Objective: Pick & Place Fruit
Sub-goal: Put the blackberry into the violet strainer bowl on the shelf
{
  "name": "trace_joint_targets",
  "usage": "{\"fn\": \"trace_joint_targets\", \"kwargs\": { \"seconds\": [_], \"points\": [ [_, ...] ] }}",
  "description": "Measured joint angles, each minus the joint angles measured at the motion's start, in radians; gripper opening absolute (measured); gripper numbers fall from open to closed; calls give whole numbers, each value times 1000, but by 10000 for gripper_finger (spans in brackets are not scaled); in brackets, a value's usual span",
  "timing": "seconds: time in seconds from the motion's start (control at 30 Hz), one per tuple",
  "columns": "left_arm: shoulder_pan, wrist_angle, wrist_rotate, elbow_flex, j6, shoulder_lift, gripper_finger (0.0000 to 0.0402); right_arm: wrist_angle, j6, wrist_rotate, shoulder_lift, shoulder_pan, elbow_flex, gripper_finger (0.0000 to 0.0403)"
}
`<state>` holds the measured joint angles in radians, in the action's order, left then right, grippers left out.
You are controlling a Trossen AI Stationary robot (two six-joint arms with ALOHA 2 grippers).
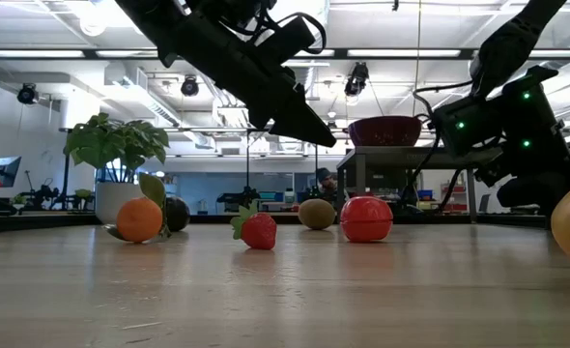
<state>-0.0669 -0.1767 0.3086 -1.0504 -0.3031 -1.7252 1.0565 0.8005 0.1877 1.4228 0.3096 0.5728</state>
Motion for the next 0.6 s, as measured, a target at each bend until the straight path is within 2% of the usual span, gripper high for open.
{"fn": "trace_joint_targets", "kwargs": {
  "seconds": [0.33, 0.6],
  "points": [
    [0, 0, 0, 0, 0, 7, 300, 31, -12, -50, -84, -4, 4, 116],
    [0, -3, 0, 0, 0, 8, 300, 32, -97, -127, -174, -6, 76, 123]
  ]
}}
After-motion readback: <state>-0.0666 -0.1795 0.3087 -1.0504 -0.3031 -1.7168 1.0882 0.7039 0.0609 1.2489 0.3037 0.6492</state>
